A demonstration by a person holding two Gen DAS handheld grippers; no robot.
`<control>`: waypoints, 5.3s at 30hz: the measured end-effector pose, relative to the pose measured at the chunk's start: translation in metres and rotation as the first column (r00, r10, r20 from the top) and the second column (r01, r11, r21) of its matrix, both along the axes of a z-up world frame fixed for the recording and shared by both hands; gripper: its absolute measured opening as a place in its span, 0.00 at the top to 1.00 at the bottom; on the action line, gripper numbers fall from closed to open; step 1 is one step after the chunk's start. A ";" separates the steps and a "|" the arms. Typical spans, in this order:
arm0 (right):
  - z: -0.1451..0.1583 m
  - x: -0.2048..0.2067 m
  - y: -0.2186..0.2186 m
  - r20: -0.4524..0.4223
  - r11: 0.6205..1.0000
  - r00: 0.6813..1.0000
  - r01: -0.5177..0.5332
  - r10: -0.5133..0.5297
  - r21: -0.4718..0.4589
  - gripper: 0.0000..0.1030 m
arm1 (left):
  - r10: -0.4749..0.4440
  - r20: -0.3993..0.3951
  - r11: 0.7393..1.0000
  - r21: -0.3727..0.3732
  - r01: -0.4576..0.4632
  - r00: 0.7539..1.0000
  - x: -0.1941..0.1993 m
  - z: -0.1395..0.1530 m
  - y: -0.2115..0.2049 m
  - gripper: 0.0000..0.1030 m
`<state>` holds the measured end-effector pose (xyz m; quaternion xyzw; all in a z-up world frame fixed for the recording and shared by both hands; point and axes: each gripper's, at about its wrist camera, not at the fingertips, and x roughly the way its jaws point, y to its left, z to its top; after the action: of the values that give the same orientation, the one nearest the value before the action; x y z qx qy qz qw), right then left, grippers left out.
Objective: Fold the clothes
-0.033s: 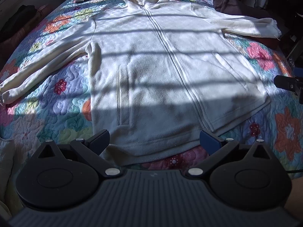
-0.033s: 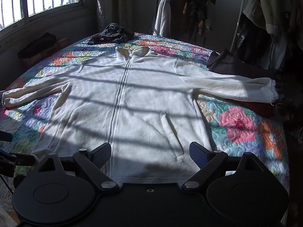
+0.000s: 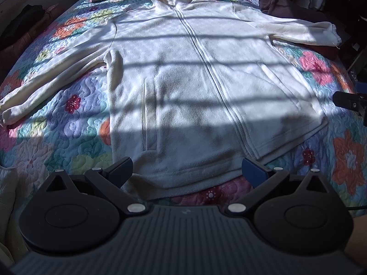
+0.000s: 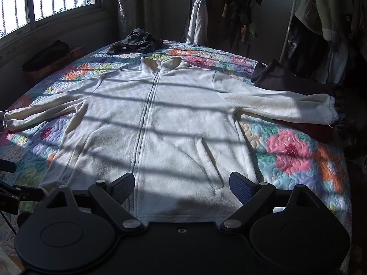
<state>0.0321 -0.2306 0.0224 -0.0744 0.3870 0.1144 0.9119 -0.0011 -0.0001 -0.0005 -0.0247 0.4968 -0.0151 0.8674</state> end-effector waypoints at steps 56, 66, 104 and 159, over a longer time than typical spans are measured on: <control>0.019 0.052 0.051 -0.044 0.980 0.982 -0.182 0.186 0.087 0.10 | 0.101 0.017 0.994 -0.041 -0.100 0.995 0.032 0.007 0.086 0.00; 0.005 0.109 0.218 -0.096 0.847 0.842 -0.525 0.531 0.085 0.22 | 0.377 0.006 0.925 0.051 -0.377 0.926 0.054 0.009 0.222 0.06; -0.118 0.201 0.435 -0.144 0.562 0.581 -0.813 0.801 -0.151 0.52 | 0.841 -0.024 0.537 -0.087 -0.839 0.540 0.120 -0.125 0.397 0.08; -0.076 0.265 0.269 -0.091 0.903 0.907 -0.391 0.411 0.178 0.57 | 0.307 0.455 0.916 -0.379 -0.130 0.836 0.223 -0.026 0.226 0.93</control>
<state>0.2967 0.0386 -0.0534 -0.0738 0.4103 0.3343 0.8453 0.2220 0.2263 -0.0267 -0.2233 0.2360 -0.0043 0.9457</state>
